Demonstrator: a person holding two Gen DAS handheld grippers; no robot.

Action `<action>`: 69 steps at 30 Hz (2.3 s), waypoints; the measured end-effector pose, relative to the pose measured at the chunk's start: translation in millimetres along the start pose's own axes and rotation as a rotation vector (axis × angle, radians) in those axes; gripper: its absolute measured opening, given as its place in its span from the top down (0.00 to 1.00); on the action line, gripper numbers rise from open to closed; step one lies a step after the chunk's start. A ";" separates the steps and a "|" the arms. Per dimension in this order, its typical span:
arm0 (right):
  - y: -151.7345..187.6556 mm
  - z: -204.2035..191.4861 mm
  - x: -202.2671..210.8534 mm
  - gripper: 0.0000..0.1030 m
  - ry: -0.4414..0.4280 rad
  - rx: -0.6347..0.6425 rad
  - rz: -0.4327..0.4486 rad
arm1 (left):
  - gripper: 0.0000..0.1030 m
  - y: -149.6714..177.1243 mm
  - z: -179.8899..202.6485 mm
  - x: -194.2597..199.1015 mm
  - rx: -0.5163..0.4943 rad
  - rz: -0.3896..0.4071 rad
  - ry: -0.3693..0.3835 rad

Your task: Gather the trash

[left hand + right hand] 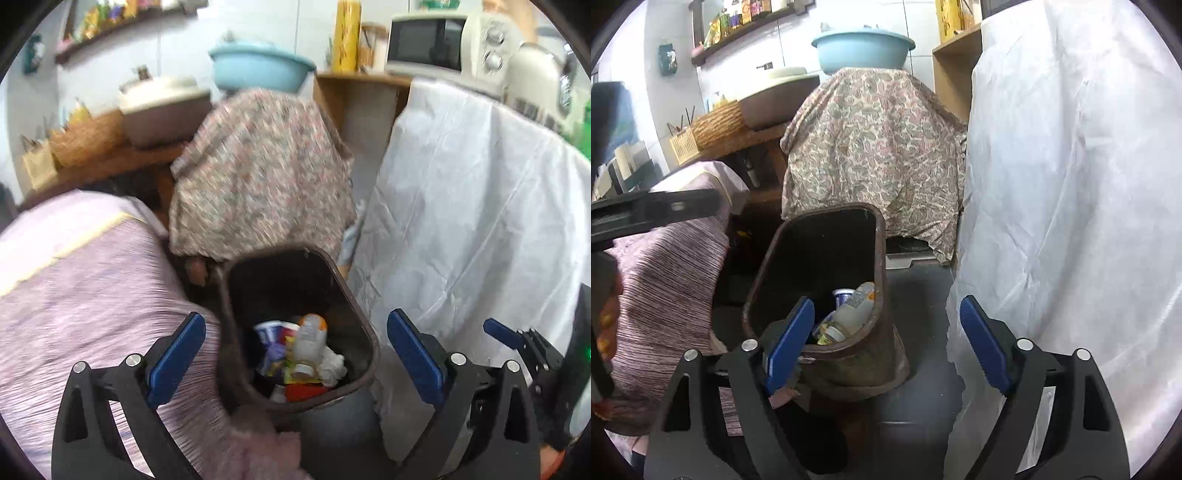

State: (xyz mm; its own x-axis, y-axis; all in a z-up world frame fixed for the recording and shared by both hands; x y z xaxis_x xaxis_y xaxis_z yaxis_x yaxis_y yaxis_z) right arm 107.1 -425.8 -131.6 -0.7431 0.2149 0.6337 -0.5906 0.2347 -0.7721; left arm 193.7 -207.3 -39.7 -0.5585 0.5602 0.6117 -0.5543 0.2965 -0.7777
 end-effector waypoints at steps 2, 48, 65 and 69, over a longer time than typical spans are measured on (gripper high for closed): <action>-3.0 -7.5 13.1 0.17 -0.013 0.004 0.029 | 0.05 1.7 -4.8 30.2 0.006 0.049 -0.013; 46.4 -106.8 268.8 0.05 -0.186 0.194 0.490 | 0.05 141.5 2.9 267.1 0.109 0.446 -0.526; 44.9 -107.8 266.3 0.05 -0.209 0.194 0.477 | 0.05 141.9 -1.0 273.0 0.129 0.468 -0.537; 44.8 -107.2 265.2 0.05 -0.212 0.195 0.475 | 0.05 142.0 -1.0 273.1 0.129 0.468 -0.539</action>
State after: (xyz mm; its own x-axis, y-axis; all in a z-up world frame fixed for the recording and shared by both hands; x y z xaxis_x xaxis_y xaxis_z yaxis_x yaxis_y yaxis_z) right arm -82.7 -256.6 7.0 -0.9772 0.0538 0.2056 -0.2072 -0.0258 -0.9780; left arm -36.9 -11.3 16.8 -0.9631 0.1375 0.2312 -0.2325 0.0065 -0.9726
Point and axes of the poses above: each gripper's, at about its wrist camera, not at the fingertips, and x roughly against the way its jaws point, z to its right, y to its underside, the point moved 4 cm from there along -x, roughly the way its jaws point, and after that the axes turned 9 degrees about y, right-handed, at the moved point
